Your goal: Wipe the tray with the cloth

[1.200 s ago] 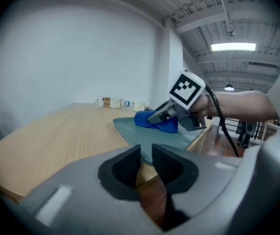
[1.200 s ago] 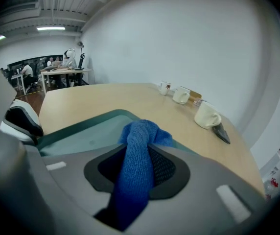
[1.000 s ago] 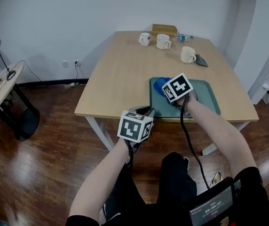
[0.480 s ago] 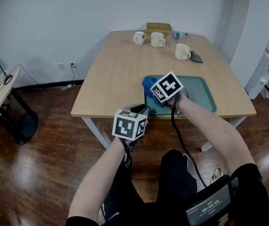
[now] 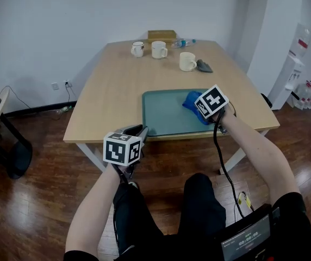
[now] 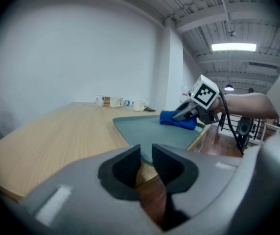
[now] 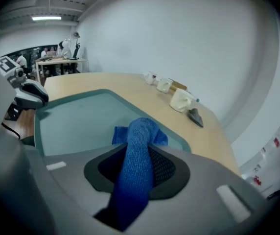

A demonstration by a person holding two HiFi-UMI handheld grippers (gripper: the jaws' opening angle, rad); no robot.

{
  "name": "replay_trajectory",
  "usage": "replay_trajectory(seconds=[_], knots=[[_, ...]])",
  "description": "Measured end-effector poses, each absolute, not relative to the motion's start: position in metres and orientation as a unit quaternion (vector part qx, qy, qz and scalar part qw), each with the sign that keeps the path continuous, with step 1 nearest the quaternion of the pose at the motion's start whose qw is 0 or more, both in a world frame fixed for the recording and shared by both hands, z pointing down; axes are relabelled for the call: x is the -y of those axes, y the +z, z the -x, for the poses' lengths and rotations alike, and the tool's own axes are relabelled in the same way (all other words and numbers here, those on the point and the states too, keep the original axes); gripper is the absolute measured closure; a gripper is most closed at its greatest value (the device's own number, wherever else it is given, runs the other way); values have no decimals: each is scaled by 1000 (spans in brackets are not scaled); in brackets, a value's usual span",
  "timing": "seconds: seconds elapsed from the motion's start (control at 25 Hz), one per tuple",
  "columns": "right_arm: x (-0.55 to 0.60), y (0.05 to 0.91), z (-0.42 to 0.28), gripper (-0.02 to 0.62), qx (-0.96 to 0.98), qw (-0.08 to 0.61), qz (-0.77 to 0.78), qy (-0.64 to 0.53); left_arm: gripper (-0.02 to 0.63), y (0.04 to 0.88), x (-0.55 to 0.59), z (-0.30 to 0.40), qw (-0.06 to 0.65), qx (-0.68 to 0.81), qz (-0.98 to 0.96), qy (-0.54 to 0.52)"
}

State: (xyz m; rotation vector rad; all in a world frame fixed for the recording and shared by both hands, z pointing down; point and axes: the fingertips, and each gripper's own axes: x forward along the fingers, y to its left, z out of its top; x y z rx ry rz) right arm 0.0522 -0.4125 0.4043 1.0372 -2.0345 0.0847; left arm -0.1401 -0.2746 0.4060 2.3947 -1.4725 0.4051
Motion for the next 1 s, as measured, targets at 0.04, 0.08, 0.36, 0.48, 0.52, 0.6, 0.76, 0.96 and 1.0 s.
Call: replay_trajectory(seconds=[0.04,0.08,0.36,0.48,0.52,0.6,0.76,0.96,1.0], knots=[[416,404,-70,483,800,422,-427,25,529,406,274,140,149,513,-834,141],[420,404,-85,483,790,426,-440,18,529,406,274,139,148,513,-834,140],[434,412,-123,483,784,396,-477,43,529,406,274,139,148,512,-834,141],[428,417,-108,483,777,421,-467,20,529,405,274,139,149,511,-834,141],[428,418,-105,483,774,429,-465,13,531,405,274,138,150,512,-834,141],[424,419,-92,483,778,431,-457,13,529,404,274,137,150,513,-834,141],[413,420,-53,483,798,422,-429,26,529,404,274,136,149,512,-834,142],[400,419,11,483,817,425,-389,9,531,404,275,135,149,512,-834,142],[397,419,24,483,822,424,-381,7,529,404,275,135,150,511,-834,144]])
